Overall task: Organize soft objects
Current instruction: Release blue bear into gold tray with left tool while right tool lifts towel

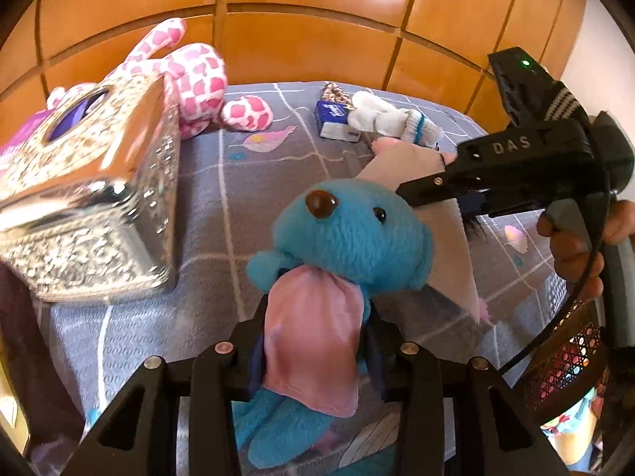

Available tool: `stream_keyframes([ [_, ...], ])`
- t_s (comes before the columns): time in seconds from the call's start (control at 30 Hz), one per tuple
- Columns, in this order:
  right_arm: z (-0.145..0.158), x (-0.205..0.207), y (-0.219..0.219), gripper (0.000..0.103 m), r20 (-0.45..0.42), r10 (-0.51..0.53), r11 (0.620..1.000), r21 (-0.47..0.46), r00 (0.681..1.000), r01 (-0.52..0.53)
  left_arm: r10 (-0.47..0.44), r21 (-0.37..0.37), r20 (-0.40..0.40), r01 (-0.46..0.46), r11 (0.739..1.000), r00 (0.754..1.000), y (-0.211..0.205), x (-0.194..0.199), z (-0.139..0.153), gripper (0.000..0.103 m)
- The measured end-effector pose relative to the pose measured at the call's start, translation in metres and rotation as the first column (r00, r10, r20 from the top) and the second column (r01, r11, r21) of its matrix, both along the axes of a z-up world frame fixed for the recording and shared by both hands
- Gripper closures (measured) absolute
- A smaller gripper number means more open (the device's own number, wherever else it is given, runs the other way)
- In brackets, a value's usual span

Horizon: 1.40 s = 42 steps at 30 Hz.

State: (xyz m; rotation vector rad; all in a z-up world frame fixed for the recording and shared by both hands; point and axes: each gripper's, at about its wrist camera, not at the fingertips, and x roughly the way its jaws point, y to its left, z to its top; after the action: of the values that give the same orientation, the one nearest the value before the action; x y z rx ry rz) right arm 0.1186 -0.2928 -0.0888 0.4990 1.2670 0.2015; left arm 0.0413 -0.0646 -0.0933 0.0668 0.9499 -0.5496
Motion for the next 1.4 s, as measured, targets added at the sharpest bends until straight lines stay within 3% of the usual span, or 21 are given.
stream_keyframes([
  [0.13,0.001,-0.004,0.01,0.063,0.012,0.039,0.999,-0.002,0.999,-0.039,0.02,-0.01,-0.007,-0.02,1.0,1.0,0.013,-0.002,0.002,0.062],
  [0.2,0.0,-0.005,0.015,0.064,0.01,0.056,0.998,-0.006,0.998,-0.056,0.032,-0.018,-0.009,-0.033,0.999,0.999,0.021,-0.004,0.004,0.062],
  [0.3,-0.001,-0.014,0.015,0.059,0.0,0.064,0.998,0.021,0.998,-0.064,0.05,-0.03,-0.018,-0.051,0.998,0.999,0.031,-0.003,0.005,0.062],
  [0.47,0.0,-0.025,0.026,0.057,-0.034,0.102,0.994,-0.021,0.994,-0.103,0.059,-0.047,-0.026,-0.06,0.997,0.998,0.037,-0.004,0.004,0.062],
  [0.53,0.002,-0.031,0.035,0.052,-0.044,0.138,0.989,-0.052,0.989,-0.141,0.057,-0.053,-0.024,-0.058,0.997,0.998,0.039,-0.005,0.004,0.062],
  [0.83,-0.003,-0.06,0.052,0.051,-0.104,0.157,0.974,-0.149,0.982,-0.172,0.062,-0.07,-0.013,-0.063,0.996,0.998,0.052,-0.008,0.005,0.062],
  [0.9,0.001,-0.068,0.053,0.059,-0.092,0.146,0.967,-0.196,0.985,-0.162,0.067,-0.072,-0.013,-0.068,0.995,0.998,0.056,-0.009,0.006,0.062],
  [0.97,0.004,-0.076,0.053,0.074,-0.089,0.149,0.965,-0.203,0.985,-0.164,0.073,-0.074,-0.014,-0.074,0.994,0.997,0.06,-0.009,0.006,0.062],
  [1.0,0.008,-0.081,0.053,0.088,-0.067,0.145,0.96,-0.232,0.987,-0.157,0.076,-0.076,-0.015,-0.077,0.994,0.997,0.062,-0.01,0.006,0.062],
  [1.2,0.038,-0.092,0.031,0.097,0.036,0.032,0.946,-0.324,0.999,-0.018,0.093,-0.087,-0.015,-0.094,0.992,0.996,0.074,-0.013,0.009,0.062],
  [1.4,0.068,-0.085,0.008,0.1,0.154,-0.05,0.928,-0.357,0.987,0.103,0.1,-0.094,0.0,-0.1,0.991,0.995,0.081,-0.016,0.015,0.062],
])
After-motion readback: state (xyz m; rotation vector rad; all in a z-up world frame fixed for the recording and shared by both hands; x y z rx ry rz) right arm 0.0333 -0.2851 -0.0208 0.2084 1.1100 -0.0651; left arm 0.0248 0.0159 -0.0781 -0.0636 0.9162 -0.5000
